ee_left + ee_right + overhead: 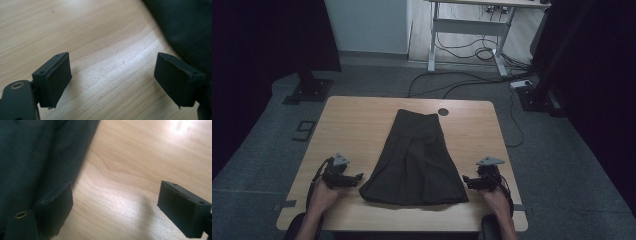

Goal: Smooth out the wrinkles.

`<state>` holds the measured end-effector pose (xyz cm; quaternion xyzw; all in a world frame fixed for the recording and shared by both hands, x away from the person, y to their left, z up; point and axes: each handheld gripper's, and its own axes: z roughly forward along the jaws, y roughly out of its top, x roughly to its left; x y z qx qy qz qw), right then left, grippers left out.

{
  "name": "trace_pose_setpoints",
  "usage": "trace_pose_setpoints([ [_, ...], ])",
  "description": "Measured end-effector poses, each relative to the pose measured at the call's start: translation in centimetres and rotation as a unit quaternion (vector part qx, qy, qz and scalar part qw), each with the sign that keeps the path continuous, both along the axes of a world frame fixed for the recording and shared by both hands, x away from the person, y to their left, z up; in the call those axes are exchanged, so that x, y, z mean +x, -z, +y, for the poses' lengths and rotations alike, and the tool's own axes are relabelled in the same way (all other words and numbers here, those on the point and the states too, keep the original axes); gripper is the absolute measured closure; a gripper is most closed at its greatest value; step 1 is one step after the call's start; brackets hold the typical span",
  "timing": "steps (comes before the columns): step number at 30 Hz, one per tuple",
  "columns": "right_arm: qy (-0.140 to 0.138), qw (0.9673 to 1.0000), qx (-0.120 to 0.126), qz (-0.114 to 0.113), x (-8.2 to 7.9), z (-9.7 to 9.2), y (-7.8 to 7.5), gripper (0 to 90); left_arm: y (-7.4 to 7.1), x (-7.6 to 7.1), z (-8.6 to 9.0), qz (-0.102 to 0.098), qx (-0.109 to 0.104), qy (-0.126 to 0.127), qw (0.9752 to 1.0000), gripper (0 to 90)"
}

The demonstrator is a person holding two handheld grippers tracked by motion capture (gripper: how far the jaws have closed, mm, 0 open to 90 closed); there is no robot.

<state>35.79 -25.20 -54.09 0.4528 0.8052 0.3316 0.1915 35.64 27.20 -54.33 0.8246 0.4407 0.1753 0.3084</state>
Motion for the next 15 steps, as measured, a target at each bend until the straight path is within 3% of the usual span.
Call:
trace_pose_setpoints([
  [3, 0.003, 0.9999, -0.003, 0.010, 0.2, -0.1, 0.8, 8.8, 0.1, 0.2, -0.1, 0.005, -0.010, 0.004, 0.9999, 13.2],
  [6, 0.008, 0.9999, 0.005, 0.007, 0.4, -0.3, 1.4, 0.5, 0.3, 0.2, -0.1, 0.001, -0.014, 0.008, 0.9999, 10.7],
  [15, 0.018, 0.9998, 0.009, -0.004, 0.4, -0.4, 1.6, 0.0, 0.4, 0.2, -0.2, 0.001, -0.012, 0.014, 0.9998, 7.1],
])
